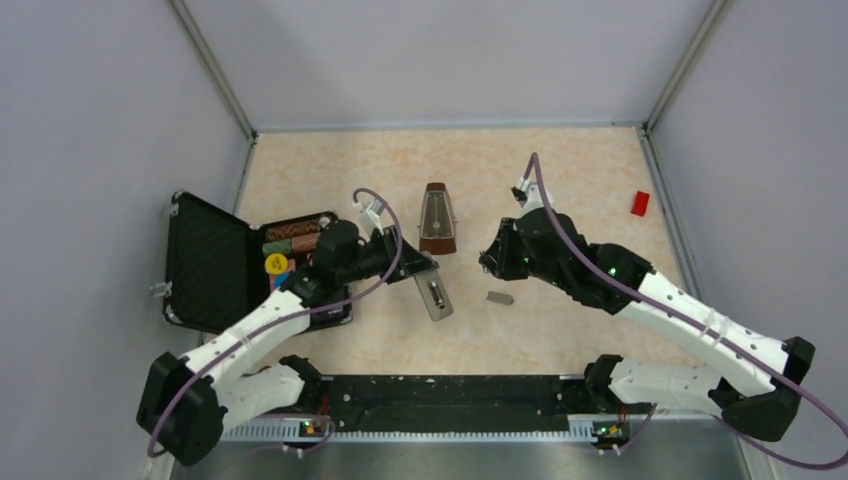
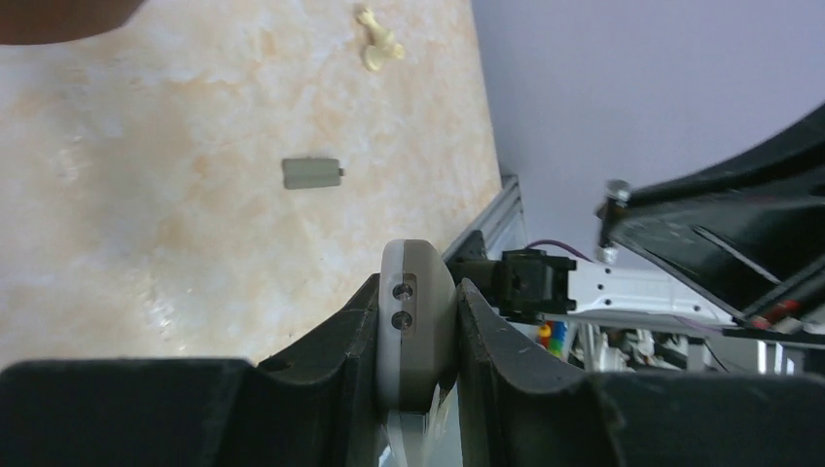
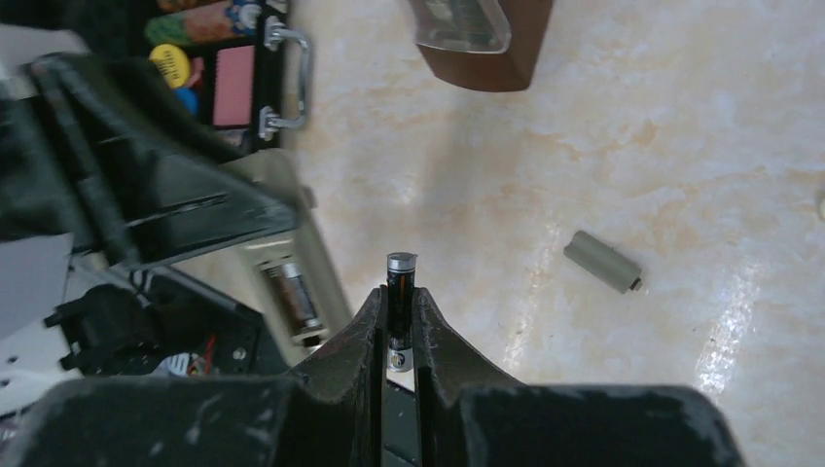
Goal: Load the batteries into the remote control
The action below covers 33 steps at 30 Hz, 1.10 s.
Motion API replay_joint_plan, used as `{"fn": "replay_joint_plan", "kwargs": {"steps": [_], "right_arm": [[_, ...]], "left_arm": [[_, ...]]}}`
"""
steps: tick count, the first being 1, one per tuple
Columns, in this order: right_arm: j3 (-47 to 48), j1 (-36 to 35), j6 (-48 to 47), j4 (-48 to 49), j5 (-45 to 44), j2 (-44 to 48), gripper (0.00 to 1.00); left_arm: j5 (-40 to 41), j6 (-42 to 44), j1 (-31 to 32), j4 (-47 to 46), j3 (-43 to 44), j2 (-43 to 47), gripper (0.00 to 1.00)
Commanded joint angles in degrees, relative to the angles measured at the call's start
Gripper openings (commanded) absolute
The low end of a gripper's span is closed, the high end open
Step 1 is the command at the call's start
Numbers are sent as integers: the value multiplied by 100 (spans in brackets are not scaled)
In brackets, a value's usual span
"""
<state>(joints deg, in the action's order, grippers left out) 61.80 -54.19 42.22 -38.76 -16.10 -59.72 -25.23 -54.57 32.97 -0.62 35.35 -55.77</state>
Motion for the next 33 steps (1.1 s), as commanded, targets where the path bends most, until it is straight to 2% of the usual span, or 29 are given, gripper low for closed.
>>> {"fn": "replay_joint_plan", "kwargs": {"steps": [1, 4, 16, 33], "right_arm": [[733, 27, -567, -781, 853, 35, 11], [933, 19, -607, -1001, 1123, -60, 11], [1267, 22, -890, -1664, 2014, -474, 12], [1651, -181, -952, -2316, 1948, -987, 12]], "left_arm": [[-1037, -734, 22, -2351, 95, -753, 0], [-1210, -1153, 114, -3474, -31, -1226, 0], [-880, -1717, 829, -4958, -58, -2195, 0], [-292, -2051, 1062, -5202, -345, -2190, 0]]}}
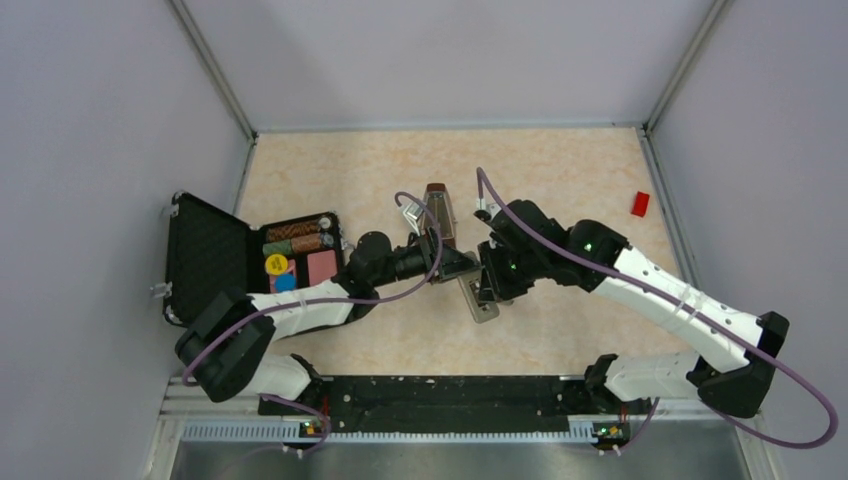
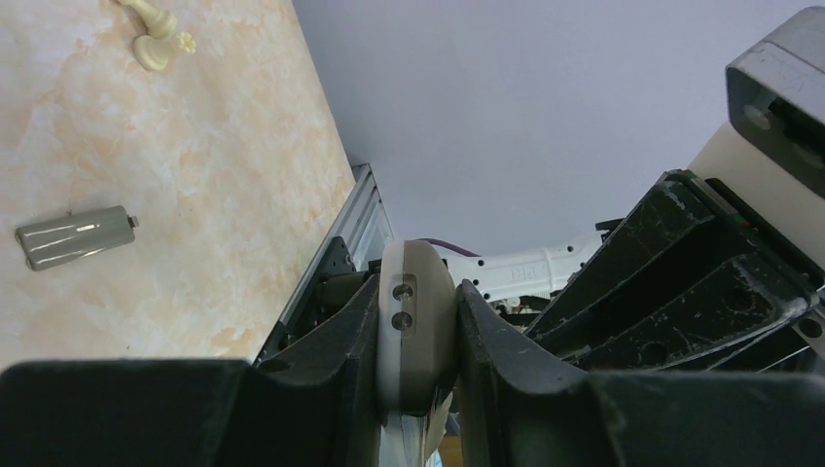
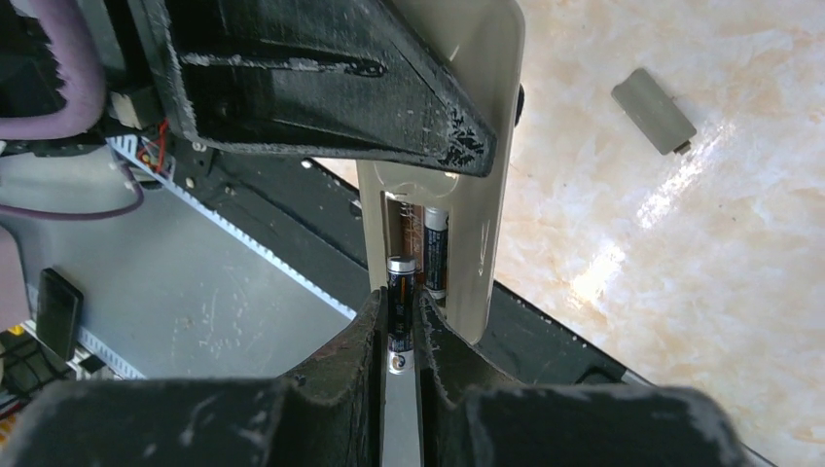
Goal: Load the batteries into the remote control
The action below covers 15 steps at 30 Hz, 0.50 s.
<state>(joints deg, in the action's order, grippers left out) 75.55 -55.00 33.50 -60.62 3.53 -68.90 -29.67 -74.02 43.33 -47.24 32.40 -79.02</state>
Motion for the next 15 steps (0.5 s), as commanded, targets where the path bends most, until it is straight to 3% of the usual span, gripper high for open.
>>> {"fn": "replay_joint_plan", "kwargs": {"steps": [1, 15], "right_arm": [[272, -133, -73, -128, -38, -85, 12], [259, -160, 0, 118, -320, -234, 15]], "left_arm": [[154, -102, 26, -547, -58, 153, 0], [131, -113, 26, -393, -73, 355, 0]]}}
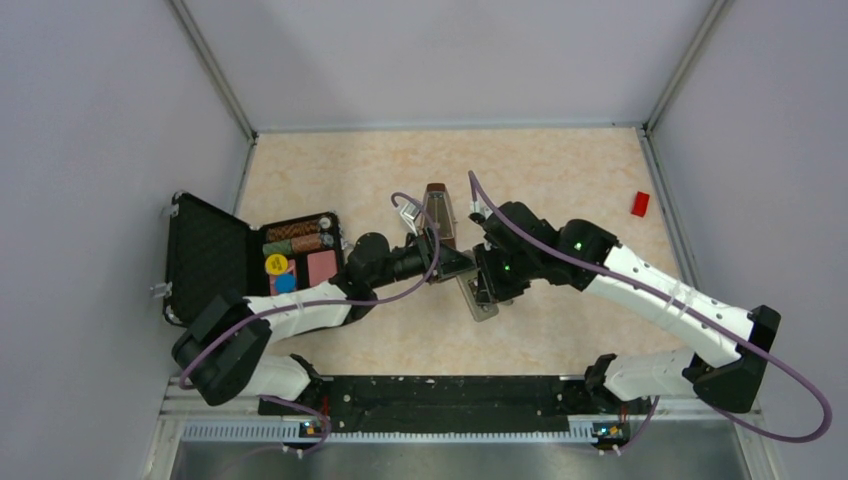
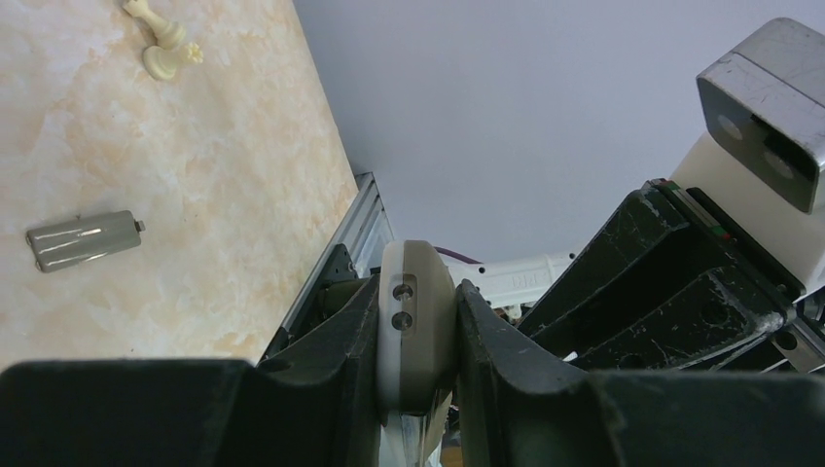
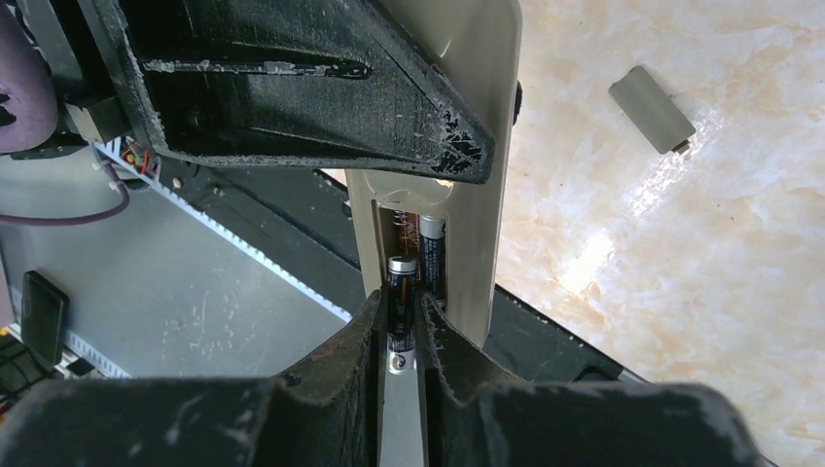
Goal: Load the batteries into the remote control
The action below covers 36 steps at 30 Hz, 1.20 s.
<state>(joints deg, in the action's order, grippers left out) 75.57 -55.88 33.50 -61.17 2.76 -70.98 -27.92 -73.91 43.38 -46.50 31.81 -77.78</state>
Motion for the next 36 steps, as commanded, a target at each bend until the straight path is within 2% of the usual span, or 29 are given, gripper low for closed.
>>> {"fn": "replay_joint_plan", "kwargs": {"steps": [1, 13, 16, 21, 27, 31, 36], "right_arm": [[251, -70, 15, 199, -257, -28, 16], [98, -64, 152, 501, -465, -24, 19], [101, -72, 152, 526, -420, -64, 23], [181, -71, 267, 540, -479, 82, 36], [333, -71, 457, 546, -557, 569, 39], [-50, -72, 94, 932, -387, 1152, 38], [-700, -72, -1071, 1615, -128, 1903, 35]], "left_arm": [[-54, -155, 22, -504, -28, 221, 0], [-89, -446, 22, -885, -134, 168, 0], [-82, -488, 22, -904, -148, 189, 0], [-47, -532, 22, -888, -171, 234, 0], [-25, -616, 22, -888, -176, 296, 0], [-25, -761, 22, -807, -137, 378, 0], [-92, -973, 22, -315, 44, 550, 0]]}}
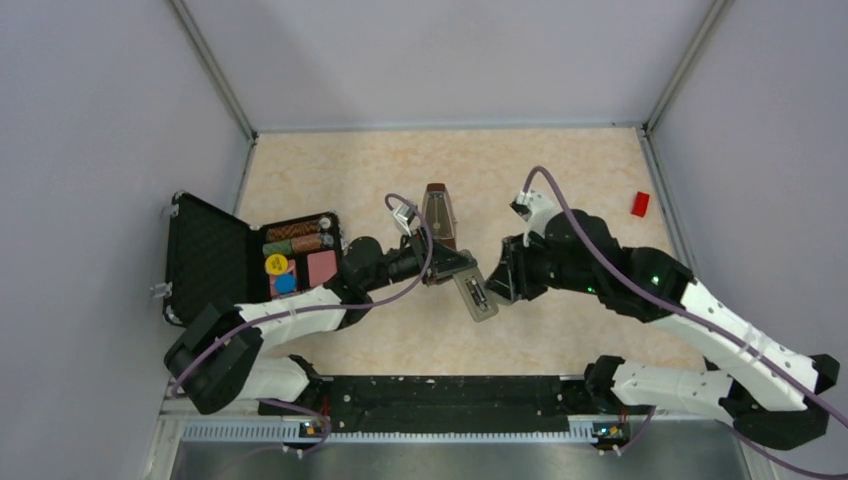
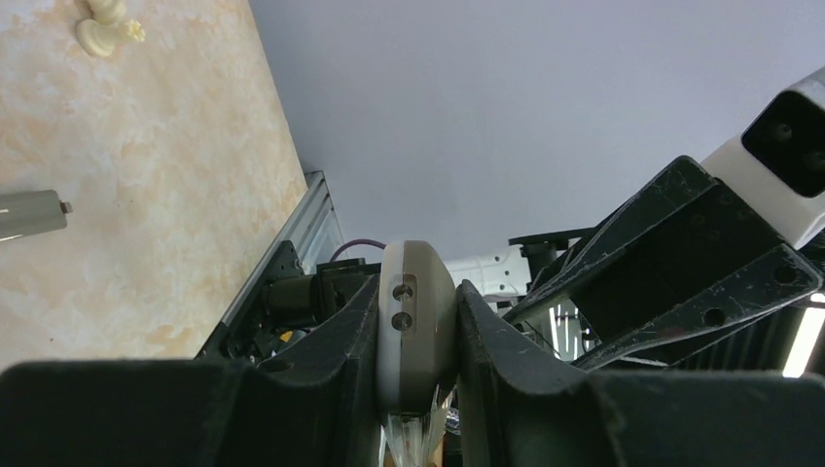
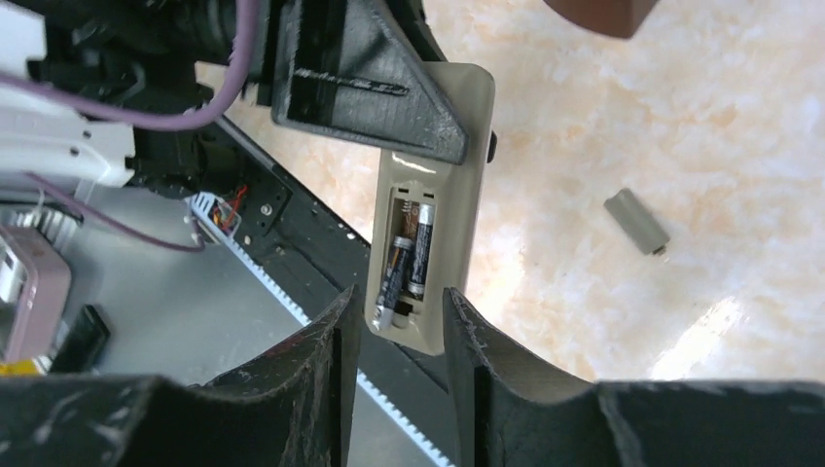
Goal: Load the batteries into the remote control
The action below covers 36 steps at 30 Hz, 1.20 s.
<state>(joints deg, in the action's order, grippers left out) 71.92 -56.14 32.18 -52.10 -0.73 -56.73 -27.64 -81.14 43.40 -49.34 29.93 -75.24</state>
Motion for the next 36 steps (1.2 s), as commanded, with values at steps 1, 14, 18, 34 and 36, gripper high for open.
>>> {"fn": "replay_joint_plan", "kwargs": {"steps": [1, 14, 18, 34, 36], "right_arm": [[-450, -44, -1166, 888, 264, 598, 35], [-935, -45, -2233, 1688, 1251, 809, 21], [-932, -46, -2201, 1677, 1389, 877, 20], [-992, -46, -2590, 1073, 2041, 781, 28], [-1026, -44, -2591, 1106, 2029, 746, 26]], "left_arm": [[-127, -268, 20, 122, 262, 346, 0], [21, -551, 20, 515, 318, 709, 0], [56, -552, 11, 588, 317, 707, 0], [64, -590, -31, 681, 346, 689, 0], [67, -591, -26, 683, 340, 667, 0]]}}
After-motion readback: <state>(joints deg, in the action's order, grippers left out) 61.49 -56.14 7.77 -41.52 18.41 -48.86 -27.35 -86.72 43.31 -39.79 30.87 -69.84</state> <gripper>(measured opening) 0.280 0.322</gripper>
